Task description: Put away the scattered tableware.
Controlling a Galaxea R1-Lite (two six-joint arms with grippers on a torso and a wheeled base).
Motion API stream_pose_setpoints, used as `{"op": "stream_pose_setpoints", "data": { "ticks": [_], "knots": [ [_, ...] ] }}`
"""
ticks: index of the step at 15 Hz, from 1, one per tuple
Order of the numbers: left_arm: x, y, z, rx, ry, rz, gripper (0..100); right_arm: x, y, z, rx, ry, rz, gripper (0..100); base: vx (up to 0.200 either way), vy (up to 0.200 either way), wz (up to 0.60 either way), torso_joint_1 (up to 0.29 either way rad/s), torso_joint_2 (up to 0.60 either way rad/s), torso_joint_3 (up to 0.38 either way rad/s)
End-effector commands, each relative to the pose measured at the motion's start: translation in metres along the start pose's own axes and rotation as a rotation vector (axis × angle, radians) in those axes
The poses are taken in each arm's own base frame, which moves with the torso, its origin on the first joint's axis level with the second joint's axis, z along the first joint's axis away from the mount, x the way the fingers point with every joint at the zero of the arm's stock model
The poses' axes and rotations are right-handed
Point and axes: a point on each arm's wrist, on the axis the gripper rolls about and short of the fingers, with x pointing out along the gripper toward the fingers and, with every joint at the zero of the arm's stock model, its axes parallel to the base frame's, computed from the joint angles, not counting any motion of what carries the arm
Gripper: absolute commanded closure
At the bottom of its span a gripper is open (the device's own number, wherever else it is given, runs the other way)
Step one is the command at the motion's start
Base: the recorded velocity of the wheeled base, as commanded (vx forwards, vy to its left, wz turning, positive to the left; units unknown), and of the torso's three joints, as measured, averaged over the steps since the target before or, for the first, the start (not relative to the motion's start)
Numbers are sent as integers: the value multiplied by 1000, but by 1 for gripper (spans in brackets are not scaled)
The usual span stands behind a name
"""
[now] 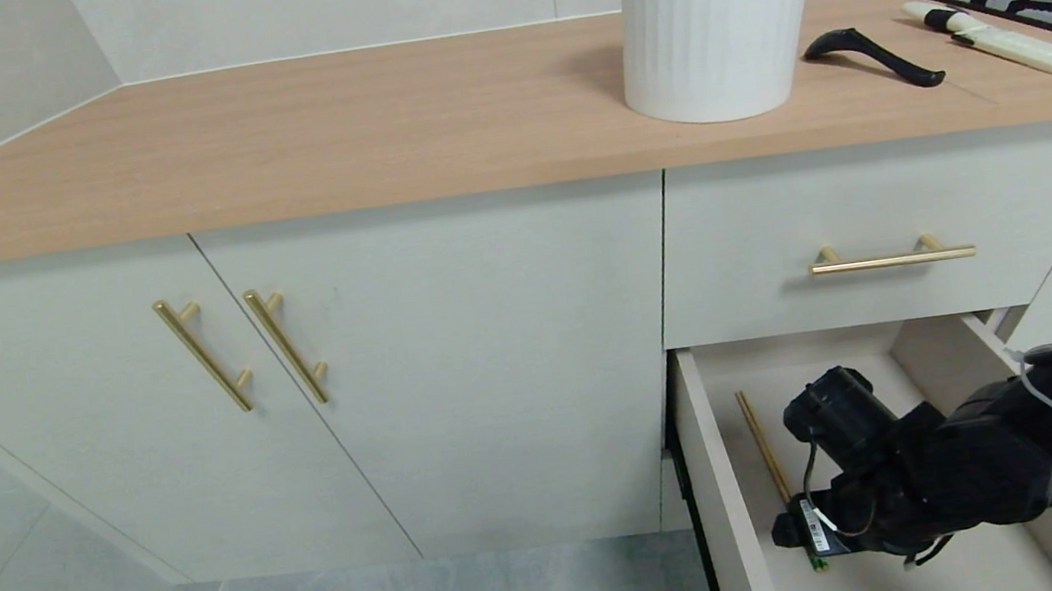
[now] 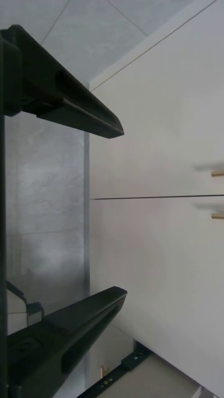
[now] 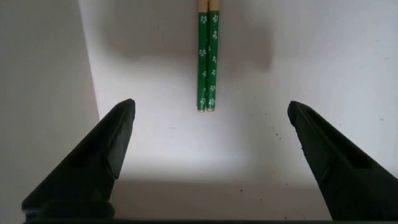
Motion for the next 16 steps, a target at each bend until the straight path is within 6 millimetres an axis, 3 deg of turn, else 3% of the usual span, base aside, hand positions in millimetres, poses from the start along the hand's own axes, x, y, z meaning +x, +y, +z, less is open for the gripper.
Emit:
{"op": "stream_pose_setpoints", "data": {
  "ticks": [1, 6, 7, 9, 11, 16],
  "knots": [
    [0, 0, 0, 0, 0, 0, 0, -36, -5, 10, 20, -100, 51, 0, 0, 0, 0, 0, 0, 0],
    [0, 0, 0, 0, 0, 0, 0, -146, -32, 11, -10, -233, 139, 0, 0, 0, 0, 0, 0, 0],
    [0, 0, 0, 0, 0, 0, 0, -175, -40, 8, -21, -251, 160, 0, 0, 0, 0, 0, 0, 0],
    [0, 0, 0, 0, 0, 0, 0, -215, -64, -1, -57, -288, 141, 0, 0, 0, 0, 0, 0, 0],
    [0, 0, 0, 0, 0, 0, 0, -231, -83, -6, -71, -349, 103, 0, 0, 0, 0, 0, 0, 0],
    [0, 0, 0, 0, 0, 0, 0, -232, -88, -7, -104, -360, 78, 0, 0, 0, 0, 0, 0, 0]
  ]
}}
